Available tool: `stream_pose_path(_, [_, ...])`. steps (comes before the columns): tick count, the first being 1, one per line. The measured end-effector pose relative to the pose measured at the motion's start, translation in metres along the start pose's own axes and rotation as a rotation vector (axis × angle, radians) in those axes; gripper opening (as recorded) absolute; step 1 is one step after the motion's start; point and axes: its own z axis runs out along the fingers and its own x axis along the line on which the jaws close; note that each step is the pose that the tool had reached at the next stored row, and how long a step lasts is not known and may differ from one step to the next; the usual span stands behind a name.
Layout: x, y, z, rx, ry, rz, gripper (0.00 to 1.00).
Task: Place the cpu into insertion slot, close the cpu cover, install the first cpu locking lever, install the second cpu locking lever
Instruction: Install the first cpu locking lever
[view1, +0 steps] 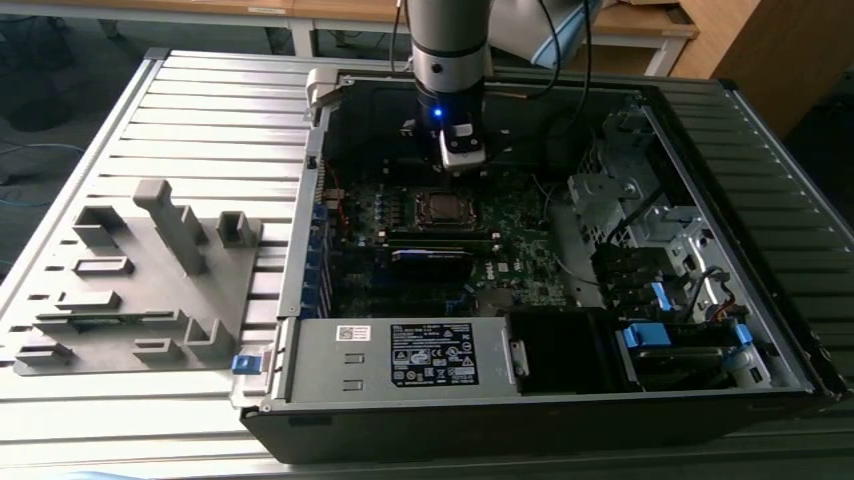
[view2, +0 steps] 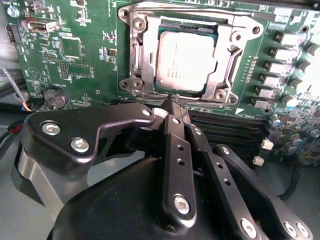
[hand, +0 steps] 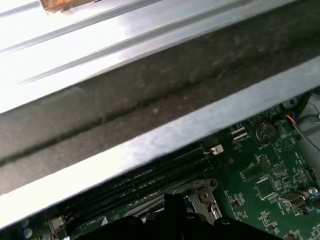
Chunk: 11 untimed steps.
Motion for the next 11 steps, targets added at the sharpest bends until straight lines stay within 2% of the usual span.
stream_pose_path(2, [0.0, -0.0001, 0.0004, 0.012, -0.0025, -0.02, 0.11])
stream_pose_path(9, [0.0001, -0.0002, 0.0014, 0.0639, -0.013, -0.089, 0.11])
stream_pose_path(11, [0.0001, -0.0002, 0.0016, 0.0734, -0.0152, -0.107, 0.11])
